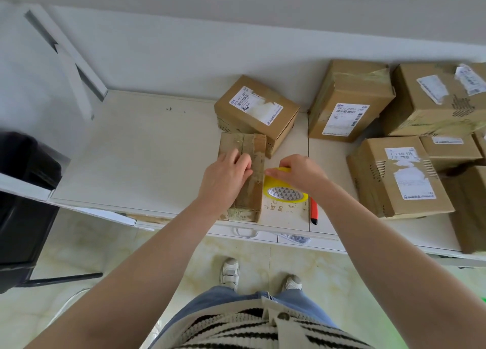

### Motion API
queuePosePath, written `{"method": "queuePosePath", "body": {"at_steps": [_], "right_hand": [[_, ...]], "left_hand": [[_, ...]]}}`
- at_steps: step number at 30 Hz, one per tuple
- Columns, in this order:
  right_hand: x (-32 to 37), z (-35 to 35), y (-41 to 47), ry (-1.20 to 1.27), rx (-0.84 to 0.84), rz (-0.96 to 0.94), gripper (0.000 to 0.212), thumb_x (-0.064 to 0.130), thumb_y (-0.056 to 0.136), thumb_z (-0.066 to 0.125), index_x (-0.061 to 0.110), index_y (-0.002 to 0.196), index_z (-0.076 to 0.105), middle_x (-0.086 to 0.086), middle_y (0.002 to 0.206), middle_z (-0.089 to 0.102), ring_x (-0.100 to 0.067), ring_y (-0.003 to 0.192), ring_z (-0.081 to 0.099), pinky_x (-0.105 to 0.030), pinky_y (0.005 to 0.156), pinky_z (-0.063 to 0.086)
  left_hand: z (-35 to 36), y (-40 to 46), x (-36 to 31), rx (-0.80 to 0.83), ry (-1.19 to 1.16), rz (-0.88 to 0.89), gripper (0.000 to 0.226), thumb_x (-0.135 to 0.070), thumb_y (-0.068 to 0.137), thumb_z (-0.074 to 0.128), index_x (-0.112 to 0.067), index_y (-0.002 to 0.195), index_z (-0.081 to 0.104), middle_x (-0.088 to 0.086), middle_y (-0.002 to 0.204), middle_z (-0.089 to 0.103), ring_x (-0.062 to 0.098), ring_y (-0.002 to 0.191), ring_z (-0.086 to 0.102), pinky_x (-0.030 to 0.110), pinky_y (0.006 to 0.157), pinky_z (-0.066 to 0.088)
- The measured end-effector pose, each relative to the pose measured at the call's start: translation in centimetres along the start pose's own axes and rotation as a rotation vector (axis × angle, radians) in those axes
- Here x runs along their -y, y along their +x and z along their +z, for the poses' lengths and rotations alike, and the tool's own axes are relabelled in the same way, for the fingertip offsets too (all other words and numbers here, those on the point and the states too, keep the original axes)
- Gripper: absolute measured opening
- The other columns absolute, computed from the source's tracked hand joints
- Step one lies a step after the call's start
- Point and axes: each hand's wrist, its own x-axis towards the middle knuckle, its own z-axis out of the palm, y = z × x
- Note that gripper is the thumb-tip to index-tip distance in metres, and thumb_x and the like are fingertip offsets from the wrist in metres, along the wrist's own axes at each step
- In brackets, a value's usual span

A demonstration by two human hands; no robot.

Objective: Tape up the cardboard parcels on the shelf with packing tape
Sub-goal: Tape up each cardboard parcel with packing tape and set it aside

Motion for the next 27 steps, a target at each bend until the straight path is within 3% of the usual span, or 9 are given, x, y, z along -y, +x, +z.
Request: {"method": "queuePosePath", "body": {"at_steps": [3, 5, 7, 8, 10, 15, 20, 25, 27], "right_hand": [[-0.1, 0.1, 0.0, 0.001, 0.002, 0.014, 0.070, 0.073, 0.081, 0.054, 0.004, 0.079, 0.061, -0.001, 0.064, 0.049, -0.017, 0.060, 0.049, -0.031, 0.057, 0.039], [0.0, 0.2, -0.1, 0.007, 0.003, 0.023, 0.065, 0.072, 0.082, 0.055, 0.007, 0.075, 0.058, -0.001, 0.064, 0.048, -0.018, 0.060, 0.049, -0.030, 0.056, 0.038], [0.5, 0.1, -0.3, 0.001, -0.001, 0.022, 0.060, 0.071, 0.083, 0.055, 0.012, 0.070, 0.054, 0.000, 0.064, 0.049, -0.017, 0.059, 0.049, -0.029, 0.055, 0.038], [0.8, 0.1, -0.3, -0.007, -0.006, 0.019, 0.058, 0.070, 0.084, 0.054, 0.014, 0.069, 0.054, 0.000, 0.065, 0.050, -0.016, 0.059, 0.049, -0.028, 0.054, 0.038], [1.4, 0.1, -0.3, -0.025, -0.015, 0.012, 0.054, 0.068, 0.085, 0.054, 0.018, 0.068, 0.054, 0.001, 0.067, 0.050, -0.017, 0.061, 0.051, -0.028, 0.055, 0.038], [0.8, -0.3, -0.7, 0.116, 0.011, -0.075, 0.045, 0.054, 0.093, 0.053, 0.012, 0.080, 0.063, -0.001, 0.074, 0.054, -0.018, 0.069, 0.052, -0.032, 0.062, 0.041], [0.9, -1.3, -1.5, 0.269, 0.049, -0.144, 0.027, 0.028, 0.099, 0.051, 0.014, 0.078, 0.059, -0.002, 0.073, 0.049, -0.019, 0.072, 0.047, -0.032, 0.066, 0.036], [3.6, -2.3, -2.1, 0.162, 0.022, -0.173, 0.031, 0.039, 0.096, 0.057, 0.016, 0.074, 0.059, 0.002, 0.068, 0.048, -0.016, 0.066, 0.046, -0.031, 0.062, 0.035], [5.1, -3.3, -2.4, 0.071, -0.025, -0.190, 0.040, 0.048, 0.091, 0.060, 0.011, 0.077, 0.062, 0.000, 0.068, 0.049, -0.016, 0.064, 0.046, -0.032, 0.060, 0.035]], "left_hand": [[0.2, 0.0, -0.2, -0.036, 0.036, -0.071, 0.018, -0.026, 0.085, 0.075, -0.016, 0.083, 0.060, 0.006, 0.091, 0.053, 0.028, 0.082, 0.050, 0.039, 0.070, 0.041], [-0.1, 0.2, -1.3, 0.028, -0.039, -0.267, 0.019, -0.034, 0.091, 0.067, -0.017, 0.089, 0.063, 0.010, 0.116, 0.051, 0.036, 0.110, 0.047, 0.050, 0.093, 0.035], [-0.6, 0.9, -2.5, 0.225, -0.161, -0.530, 0.041, -0.058, 0.094, 0.051, -0.019, 0.098, 0.060, 0.016, 0.148, 0.029, 0.037, 0.142, 0.019, 0.056, 0.112, 0.016], [-0.8, 1.3, -2.9, 0.310, -0.203, -0.620, 0.054, -0.070, 0.089, 0.045, -0.019, 0.104, 0.056, 0.018, 0.158, 0.015, 0.036, 0.149, 0.004, 0.059, 0.115, 0.007], [-0.7, 2.0, -3.2, 0.385, -0.224, -0.704, 0.072, -0.082, 0.079, 0.045, -0.019, 0.113, 0.049, 0.022, 0.162, 0.003, 0.037, 0.151, -0.006, 0.061, 0.116, 0.004], [-1.0, 1.9, -1.7, 0.334, -0.249, -0.743, 0.071, -0.083, 0.070, 0.057, -0.021, 0.101, 0.043, 0.016, 0.149, 0.026, 0.035, 0.137, 0.027, 0.050, 0.107, 0.025], [-1.8, 2.0, -0.1, 0.421, -0.317, -0.778, 0.077, -0.084, 0.062, 0.064, -0.022, 0.102, 0.044, 0.010, 0.144, 0.025, 0.035, 0.132, 0.030, 0.051, 0.104, 0.030], [-2.7, 2.2, 1.4, 0.412, -0.434, -0.811, 0.070, -0.070, 0.063, 0.075, -0.019, 0.102, 0.047, 0.007, 0.135, 0.030, 0.033, 0.123, 0.037, 0.050, 0.101, 0.042], [-2.6, 2.1, 1.5, 0.405, -0.596, -0.883, 0.076, -0.069, 0.055, 0.077, -0.017, 0.103, 0.050, 0.005, 0.130, 0.035, 0.030, 0.117, 0.043, 0.047, 0.099, 0.045]]}}
